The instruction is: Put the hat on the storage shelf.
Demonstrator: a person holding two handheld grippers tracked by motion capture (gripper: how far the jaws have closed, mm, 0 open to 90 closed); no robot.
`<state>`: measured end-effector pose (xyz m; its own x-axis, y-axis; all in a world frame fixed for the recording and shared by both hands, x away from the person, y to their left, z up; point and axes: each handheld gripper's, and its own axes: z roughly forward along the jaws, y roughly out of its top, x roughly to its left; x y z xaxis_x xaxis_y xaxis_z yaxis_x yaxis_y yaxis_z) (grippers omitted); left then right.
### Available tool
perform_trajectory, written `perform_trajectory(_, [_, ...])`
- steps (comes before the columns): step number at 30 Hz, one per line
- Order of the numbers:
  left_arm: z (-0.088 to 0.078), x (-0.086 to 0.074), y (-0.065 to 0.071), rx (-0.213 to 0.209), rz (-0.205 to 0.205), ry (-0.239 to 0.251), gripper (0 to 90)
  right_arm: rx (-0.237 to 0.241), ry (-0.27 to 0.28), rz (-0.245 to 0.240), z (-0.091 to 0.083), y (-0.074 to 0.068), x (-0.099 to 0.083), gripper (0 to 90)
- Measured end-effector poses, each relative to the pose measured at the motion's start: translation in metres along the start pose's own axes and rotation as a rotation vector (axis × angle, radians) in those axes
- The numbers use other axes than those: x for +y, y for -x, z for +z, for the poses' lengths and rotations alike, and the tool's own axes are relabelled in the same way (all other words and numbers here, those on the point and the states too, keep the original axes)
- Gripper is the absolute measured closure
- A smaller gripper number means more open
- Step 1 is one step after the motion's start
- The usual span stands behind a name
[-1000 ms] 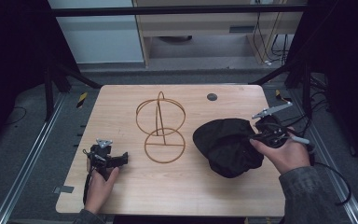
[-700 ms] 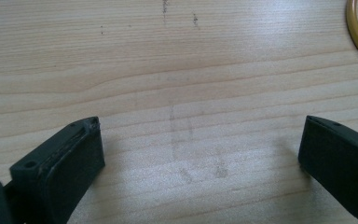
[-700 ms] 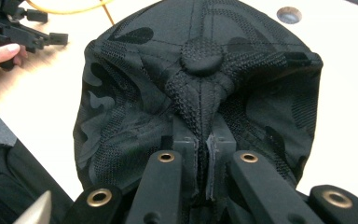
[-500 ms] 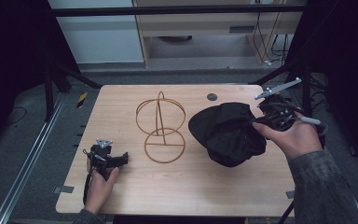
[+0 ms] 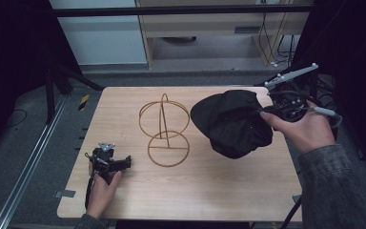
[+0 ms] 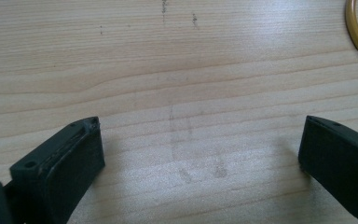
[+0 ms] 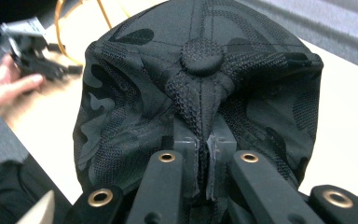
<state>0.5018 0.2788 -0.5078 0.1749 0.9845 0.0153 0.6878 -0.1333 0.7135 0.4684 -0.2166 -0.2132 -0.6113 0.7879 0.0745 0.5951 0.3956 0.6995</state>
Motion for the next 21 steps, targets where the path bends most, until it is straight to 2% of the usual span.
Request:
perform_trajectory(4, [0.0,0.0,0.0,0.0,0.0,0.0,0.0,0.018,0.052,0.003,-0.003,-0.001,0.004,85.6])
perform_trajectory(5, [0.0,0.0,0.0,0.0,0.0,0.0,0.0,0.042,0.09,0.012,-0.004,-0.004,0.008,85.6])
perform_trajectory(8, [0.0,0.0,0.0,0.0,0.0,0.0,0.0,0.062,0.122,0.01,-0.004,-0.008,0.015,85.6])
perform_trajectory(15, [0.0,0.0,0.0,0.0,0.0,0.0,0.0,0.073,0.143,-0.009,0.0,-0.019,0.03,85.6])
perform_trajectory(16, [0.0,0.0,0.0,0.0,0.0,0.0,0.0,0.08,0.152,-0.018,0.002,-0.025,0.037,85.6])
perform_trajectory(21, [0.0,0.0,0.0,0.0,0.0,0.0,0.0,0.113,0.167,-0.026,0.011,-0.033,0.049,85.6])
